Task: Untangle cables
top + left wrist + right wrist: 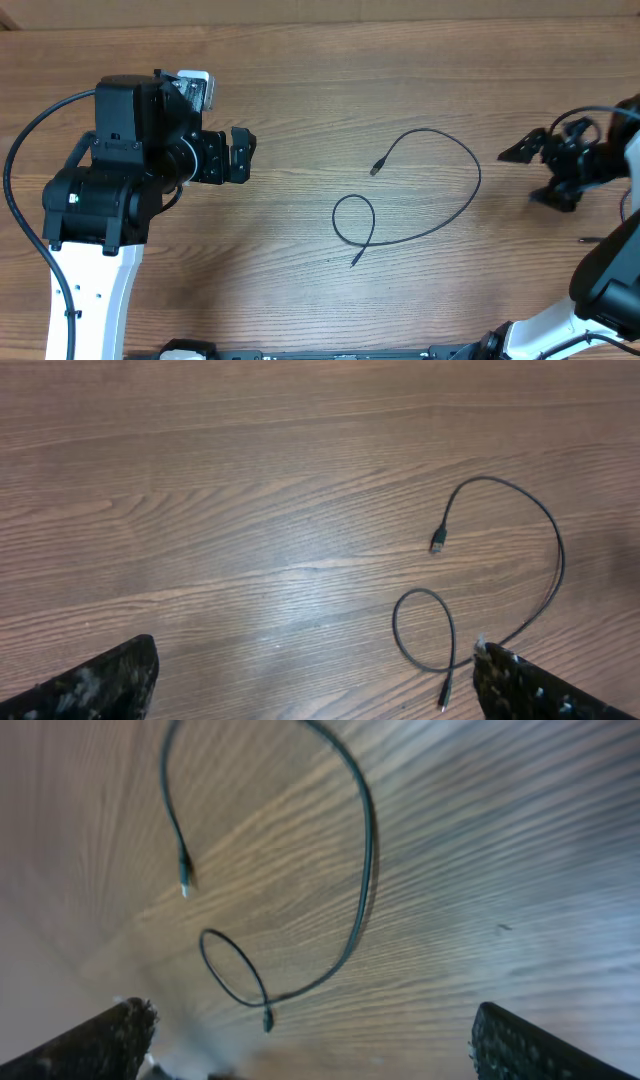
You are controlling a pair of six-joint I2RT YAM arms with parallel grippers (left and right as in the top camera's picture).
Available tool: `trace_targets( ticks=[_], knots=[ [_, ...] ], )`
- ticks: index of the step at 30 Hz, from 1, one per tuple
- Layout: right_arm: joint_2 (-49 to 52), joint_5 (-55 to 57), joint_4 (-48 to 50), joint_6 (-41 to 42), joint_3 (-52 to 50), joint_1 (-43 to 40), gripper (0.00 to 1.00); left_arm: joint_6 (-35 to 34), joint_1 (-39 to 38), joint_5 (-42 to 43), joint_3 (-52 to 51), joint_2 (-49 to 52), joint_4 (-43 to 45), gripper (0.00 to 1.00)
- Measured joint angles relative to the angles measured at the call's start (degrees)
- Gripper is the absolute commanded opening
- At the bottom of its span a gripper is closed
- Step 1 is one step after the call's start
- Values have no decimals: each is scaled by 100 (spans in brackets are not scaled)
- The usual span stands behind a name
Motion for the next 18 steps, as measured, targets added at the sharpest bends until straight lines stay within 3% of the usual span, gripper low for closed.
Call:
trace_targets(
  ticks=[18],
  knots=[
    [-44, -841, 2835, -122, -2542, 334, 100, 0, 0, 0, 0, 0, 4, 100]
  ],
)
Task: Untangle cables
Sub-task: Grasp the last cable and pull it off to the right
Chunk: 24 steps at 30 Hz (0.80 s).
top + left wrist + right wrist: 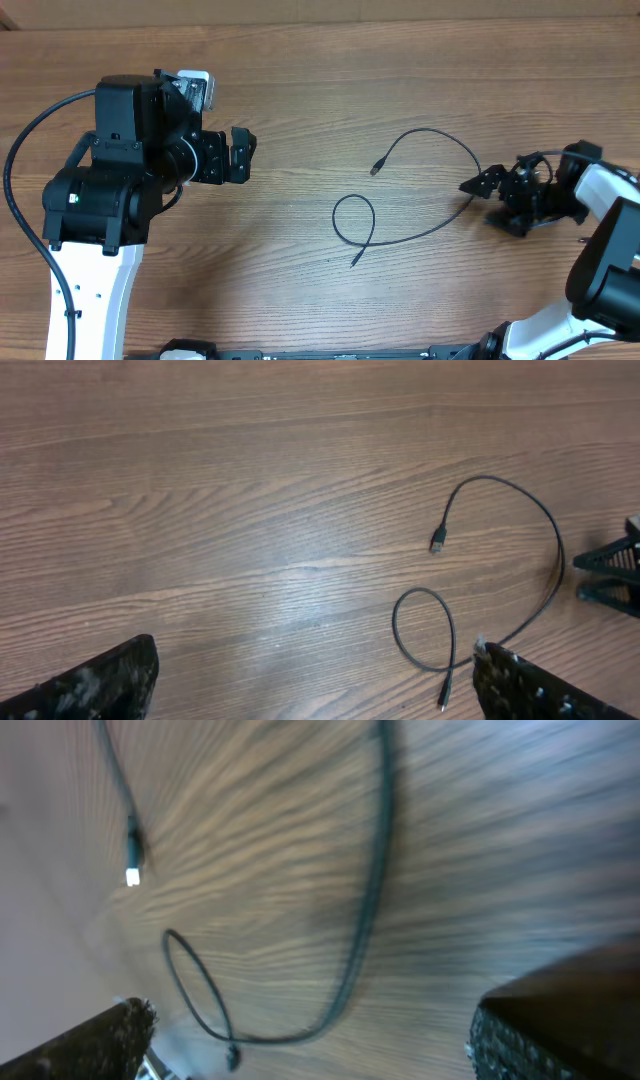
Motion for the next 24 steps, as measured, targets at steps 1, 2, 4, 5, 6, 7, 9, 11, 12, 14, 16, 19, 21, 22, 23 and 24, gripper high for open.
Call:
trace_targets(
  ticks=[1, 2, 4, 5, 6, 7, 9, 11, 12, 14, 16, 19, 21, 22, 23, 24],
  knots=[
    [-52, -83, 168, 4, -101, 52, 100, 0, 0, 0, 0, 0, 0, 100],
    [-114, -186, 393, 15, -223, 133, 100, 0, 0, 0, 0, 0, -4, 100],
    [-164, -328, 654, 44, -365, 258, 100, 0, 0, 0, 0, 0, -2, 100],
    [-190, -404, 763, 59, -433, 330, 100, 0, 0, 0, 0, 0, -2, 100],
    [-203, -466, 885, 98, -490, 389, 100, 0, 0, 0, 0, 0, -2, 100],
    [-221, -529, 1032, 160, -557, 452, 98, 0, 0, 0, 0, 0, -2, 100],
    [-249, -632, 1329, 328, -673, 586, 88, 0, 0, 0, 0, 0, -2, 100],
    [-247, -640, 1563, 494, -754, 717, 67, 0, 0, 0, 0, 0, -2, 100],
    [-247, -599, 1714, 590, -817, 848, 51, 0, 0, 0, 0, 0, -4, 100],
    [-212, -474, 1840, 758, -887, 977, 22, 0, 0, 0, 0, 0, -4, 100],
    [-144, -365, 2050, 866, -970, 1139, 4, 0, 0, 0, 0, 0, -2, 100],
    [-63, -251, 2310, 1123, -984, 1377, 4, 0, 0, 0, 0, 0, -2, 100],
    [-63, -278, 2264, 1237, -855, 1416, 4, 0, 0, 0, 0, 0, -2, 100],
    [-63, -291, 2192, 1281, -699, 1412, 4, 0, 0, 0, 0, 0, -2, 100],
    [-63, -306, 2105, 1305, -529, 1405, 4, 0, 0, 0, 0, 0, -2, 100],
    [-63, -315, 1976, 1353, -267, 1399, 4, 0, 0, 0, 0, 0, -2, 100]
  ],
)
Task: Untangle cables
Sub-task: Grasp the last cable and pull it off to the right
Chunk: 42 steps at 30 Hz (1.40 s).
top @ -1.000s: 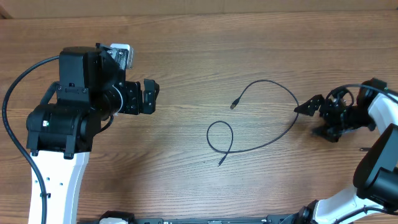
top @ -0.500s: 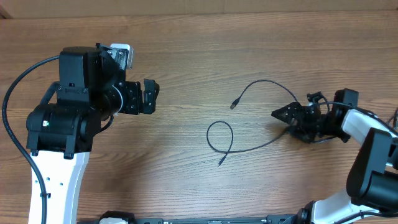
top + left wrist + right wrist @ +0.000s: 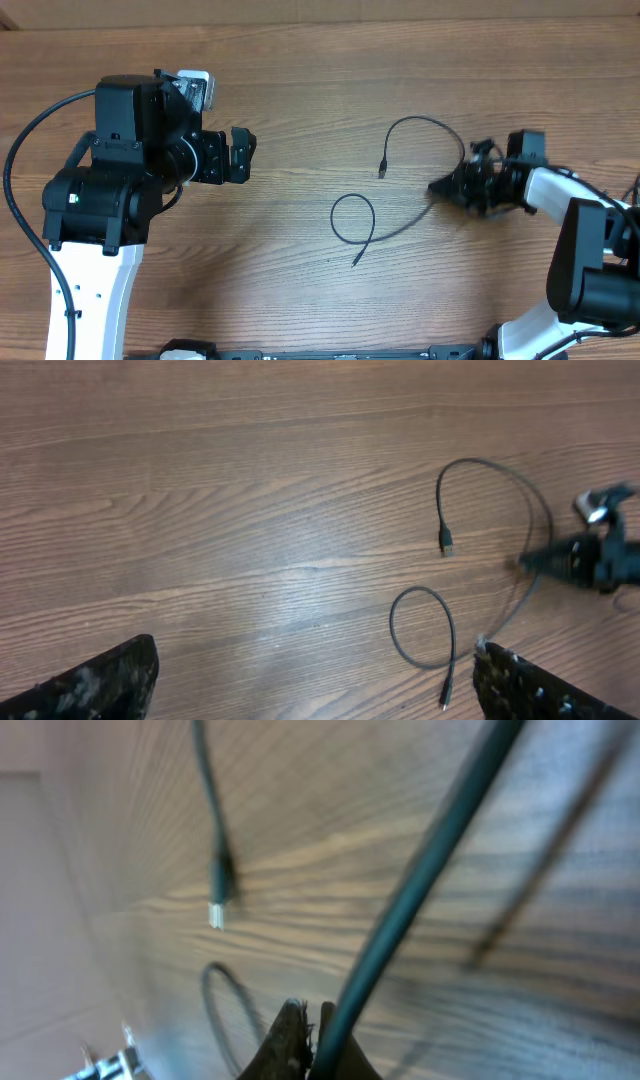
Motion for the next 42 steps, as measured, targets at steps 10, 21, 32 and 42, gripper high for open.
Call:
trace_targets(
  ticks=[10, 21, 32, 42],
  knots=[
    [-13, 577, -1871, 205, 4170, -271, 4, 0, 0, 0, 0, 0, 4, 100],
    [-24, 2210, -2505, 330, 8319, -1394, 4, 0, 0, 0, 0, 0, 0, 100],
    [-118, 3344, -2874, -487, 8419, -1952, 4, 0, 0, 0, 0, 0, 0, 100],
    [306, 4207, -2299, -529, 6424, -2024, 4, 0, 0, 0, 0, 0, 0, 100]
  ],
)
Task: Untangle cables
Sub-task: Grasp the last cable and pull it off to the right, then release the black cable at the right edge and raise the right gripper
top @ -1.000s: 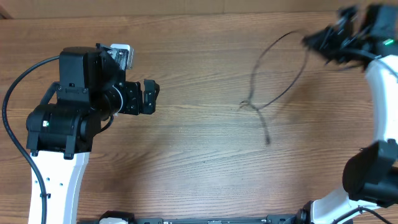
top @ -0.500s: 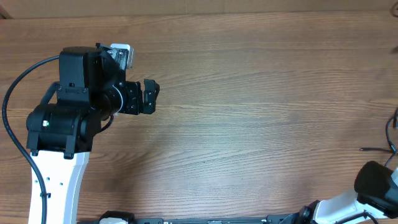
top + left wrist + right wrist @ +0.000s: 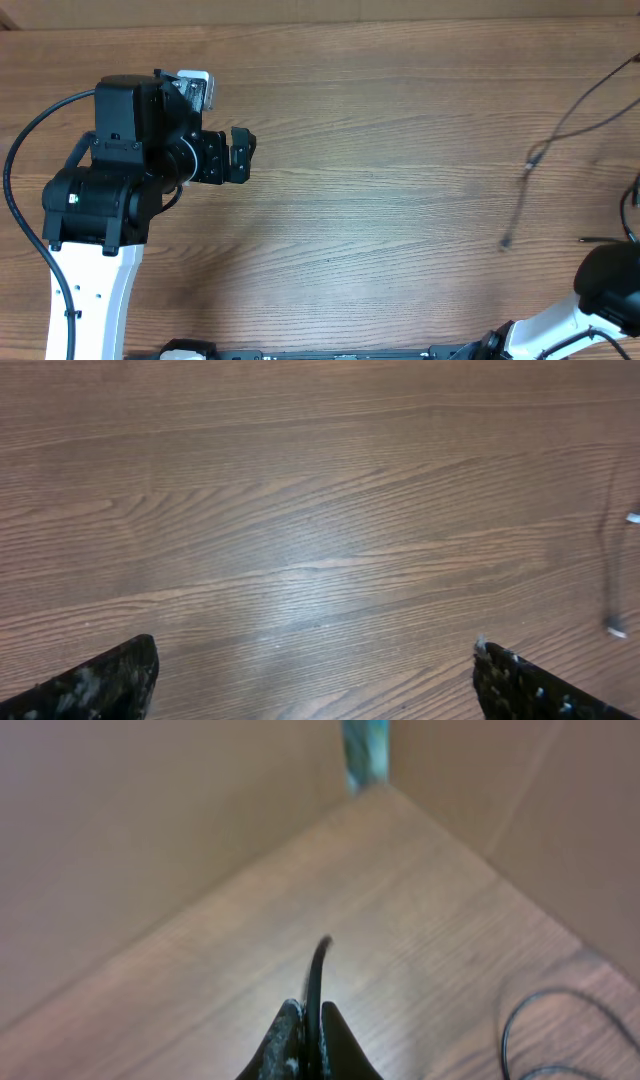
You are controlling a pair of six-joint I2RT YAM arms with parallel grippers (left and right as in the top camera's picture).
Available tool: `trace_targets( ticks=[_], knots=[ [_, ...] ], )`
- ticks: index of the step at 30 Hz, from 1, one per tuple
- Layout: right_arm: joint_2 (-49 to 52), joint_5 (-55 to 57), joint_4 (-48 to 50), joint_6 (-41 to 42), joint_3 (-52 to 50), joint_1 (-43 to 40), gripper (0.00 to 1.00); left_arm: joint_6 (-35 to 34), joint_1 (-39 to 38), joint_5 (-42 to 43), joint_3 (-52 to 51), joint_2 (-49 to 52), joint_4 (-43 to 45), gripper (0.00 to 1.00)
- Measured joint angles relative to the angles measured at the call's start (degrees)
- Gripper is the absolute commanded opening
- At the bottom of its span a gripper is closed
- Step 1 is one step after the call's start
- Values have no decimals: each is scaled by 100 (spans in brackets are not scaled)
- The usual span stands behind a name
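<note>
A thin black cable (image 3: 533, 160) hangs slack over the table's right side. It runs from the top right edge of the overhead view down to a free plug (image 3: 505, 243). The left wrist view catches it at the far right, with the plug (image 3: 615, 628) blurred. My right gripper (image 3: 308, 1008) is shut on the cable (image 3: 316, 965), which rises straight out from between the jaws. That gripper is outside the overhead view. My left gripper (image 3: 243, 155) stays at the left, open and holding nothing, its fingertips (image 3: 110, 680) far apart over bare wood.
The wooden table (image 3: 380, 100) has brown cardboard walls (image 3: 150, 820) around its far corner. A thin dark wire loop (image 3: 525, 1015) lies at the lower right of the right wrist view. My right arm's base (image 3: 610, 290) fills the lower right corner.
My right gripper, then shut on the cable low over the table's right half, now holds it out of the overhead view. The cable's loop is gone and it hangs at the right.
The cable lay in the middle of the table with a small closed loop while my right gripper stood open at the right edge. The gripper then sat beside the cable's big bend, then was shut on it. Now the cable hangs loop-free. My left arm never moved.
</note>
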Motion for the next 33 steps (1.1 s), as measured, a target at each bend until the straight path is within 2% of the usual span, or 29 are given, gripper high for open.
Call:
trace_targets(
  ticks=[4, 11, 17, 18, 20, 29, 33],
  knots=[
    [140, 44, 173, 216, -267, -208, 4, 0, 0, 0, 0, 0, 0, 100],
    [122, 0, 229, 1178, -264, -1250, 4, 0, 0, 0, 0, 0, 0, 100],
    [122, -584, 378, 1700, -264, -2083, 4, 0, 0, 0, 0, 0, 0, 100],
    [122, -682, 372, 1749, -264, -2166, 17, 0, 0, 0, 0, 0, 0, 100],
    [122, -866, 317, 1823, -264, -2304, 100, 0, 0, 0, 0, 0, 0, 100],
    [122, -1561, -428, 1904, -260, -2328, 100, 0, 0, 0, 0, 0, 0, 100],
    [122, -2094, -1200, 1502, -251, -2044, 100, 0, 0, 0, 0, 0, -4, 100]
  ],
)
